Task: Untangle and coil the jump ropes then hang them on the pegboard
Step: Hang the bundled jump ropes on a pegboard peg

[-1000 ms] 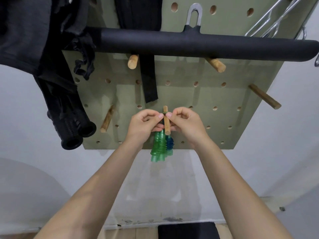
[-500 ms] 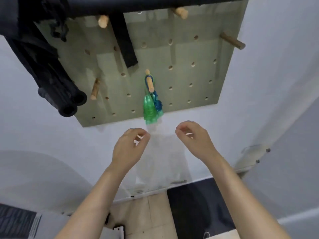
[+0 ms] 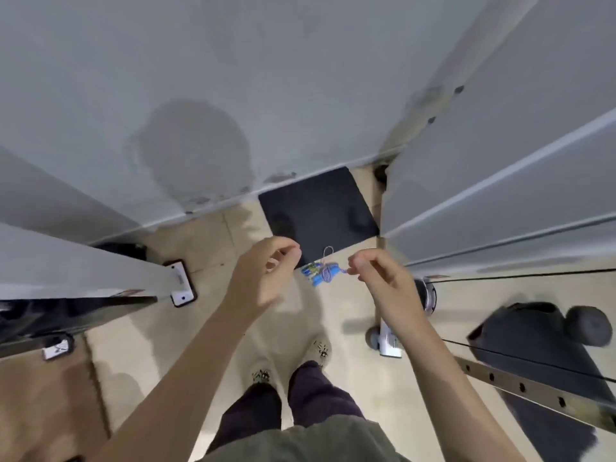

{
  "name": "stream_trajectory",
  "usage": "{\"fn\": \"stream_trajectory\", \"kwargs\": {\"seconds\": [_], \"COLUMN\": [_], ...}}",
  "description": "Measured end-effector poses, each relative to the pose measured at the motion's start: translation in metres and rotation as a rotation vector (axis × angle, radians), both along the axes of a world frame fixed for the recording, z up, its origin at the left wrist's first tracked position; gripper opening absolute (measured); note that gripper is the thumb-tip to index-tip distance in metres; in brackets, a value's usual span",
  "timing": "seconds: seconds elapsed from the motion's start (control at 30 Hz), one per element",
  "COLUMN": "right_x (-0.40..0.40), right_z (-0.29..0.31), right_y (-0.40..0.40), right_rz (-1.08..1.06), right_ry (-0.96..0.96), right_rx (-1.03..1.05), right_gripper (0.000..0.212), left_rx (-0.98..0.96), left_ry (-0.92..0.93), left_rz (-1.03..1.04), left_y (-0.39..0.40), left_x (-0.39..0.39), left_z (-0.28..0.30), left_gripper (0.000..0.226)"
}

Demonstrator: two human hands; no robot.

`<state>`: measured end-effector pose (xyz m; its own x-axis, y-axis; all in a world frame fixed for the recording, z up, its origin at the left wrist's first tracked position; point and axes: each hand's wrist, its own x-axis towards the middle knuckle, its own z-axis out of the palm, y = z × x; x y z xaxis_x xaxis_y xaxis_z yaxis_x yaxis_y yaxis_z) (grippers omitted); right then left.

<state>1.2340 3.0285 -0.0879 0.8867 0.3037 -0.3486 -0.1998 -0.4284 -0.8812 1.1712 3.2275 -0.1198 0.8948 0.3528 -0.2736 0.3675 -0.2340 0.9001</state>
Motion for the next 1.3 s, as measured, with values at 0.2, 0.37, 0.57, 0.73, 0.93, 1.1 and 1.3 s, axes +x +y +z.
{"fn": "stream_trajectory", "kwargs": {"seconds": [0.2, 0.37, 0.57, 0.73, 0.93, 1.1, 1.3], "right_x": [-0.005, 0.015, 0.051, 0.094, 0.117, 0.1, 0.071], "right_z": [-0.168, -0.409, -0.677, -0.795, -0.807, -0.716, -0.514], "right_y": [-0.048, -0.088, -0.119, -0.103, -0.093, -0.098, -0.077], "right_rz": [-0.184, -0.335, -0.531, -0.403, -0.356, -0.255, -0.158], "right_ry": [0.179, 0.315, 0.461, 0.505, 0.462, 0.561, 0.578], "right_rx": [-0.003, -0.076, -0.036, 0.179, 0.179, 0.263, 0.373], "right_gripper": [0.009, 0.009, 0.037, 0.03, 0.033, 0.038, 0.026], "left_rx": [-0.013, 0.038, 0.011, 0.164, 0.261, -0.389, -0.661], "left_ry": [0.2, 0.321, 0.333, 0.274, 0.368, 0.38, 0.303], "left_rz": [-0.099, -0.168, -0.261, -0.316, -0.37, -0.345, -0.083], "left_y": [-0.038, -0.08, -0.122, -0.125, -0.142, -0.131, -0.101], "left_x": [0.008, 0.035, 0.093, 0.143, 0.158, 0.136, 0.103], "left_z": [-0.165, -0.391, -0.64, -0.773, -0.793, -0.7, -0.498], "left_gripper": [0.009, 0.016, 0.019, 0.067, 0.082, 0.046, 0.057]}}
